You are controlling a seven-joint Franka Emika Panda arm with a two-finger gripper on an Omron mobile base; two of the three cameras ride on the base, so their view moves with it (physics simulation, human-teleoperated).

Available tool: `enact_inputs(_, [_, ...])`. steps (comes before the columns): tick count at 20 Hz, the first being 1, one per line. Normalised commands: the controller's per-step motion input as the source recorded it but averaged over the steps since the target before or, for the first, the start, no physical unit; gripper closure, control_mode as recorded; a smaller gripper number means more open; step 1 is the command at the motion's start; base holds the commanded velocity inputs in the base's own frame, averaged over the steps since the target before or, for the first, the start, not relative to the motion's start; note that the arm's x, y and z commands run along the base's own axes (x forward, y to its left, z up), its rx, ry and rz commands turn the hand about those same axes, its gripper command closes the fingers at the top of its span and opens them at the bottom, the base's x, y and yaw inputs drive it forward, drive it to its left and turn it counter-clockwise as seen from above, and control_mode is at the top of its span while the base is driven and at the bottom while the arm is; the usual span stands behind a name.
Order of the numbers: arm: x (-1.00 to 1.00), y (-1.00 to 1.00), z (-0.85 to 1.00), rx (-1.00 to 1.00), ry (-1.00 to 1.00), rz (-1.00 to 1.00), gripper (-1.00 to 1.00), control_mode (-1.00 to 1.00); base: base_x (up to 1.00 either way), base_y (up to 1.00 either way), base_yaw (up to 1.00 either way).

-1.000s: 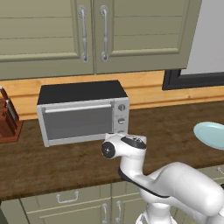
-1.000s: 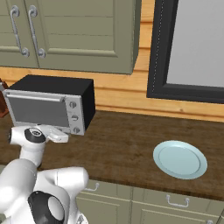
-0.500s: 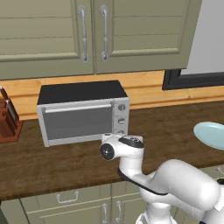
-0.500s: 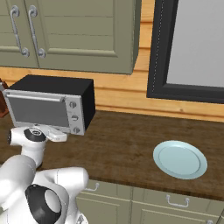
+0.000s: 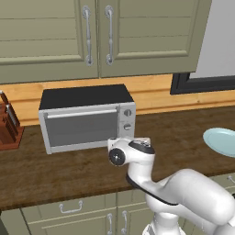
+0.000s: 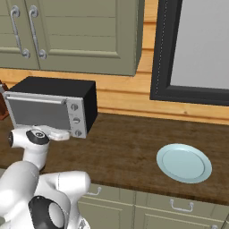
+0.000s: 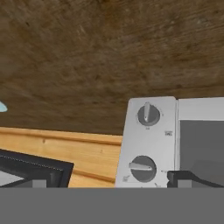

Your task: Pick up the kebab skewer and baguette bread, and place them inside the toaster oven. Close the toaster oven door and start by setting the timer.

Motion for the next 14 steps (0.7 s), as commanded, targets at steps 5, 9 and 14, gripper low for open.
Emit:
enact_inputs(5, [0.04, -0.52, -0.53, -0.05, 0.00, 0.13, -1.00, -1.00, 0.00, 0.00, 0.00])
enact_inputs(9, [0.08, -0.46, -0.65, -0.04, 0.00, 0.14, -1.00, -1.00, 0.00, 0.00, 0.00])
enact_inputs(14, [0.02, -0.32, -0.70, -0.01, 0.00, 0.12, -1.00, -1.00, 0.00, 0.00, 0.00])
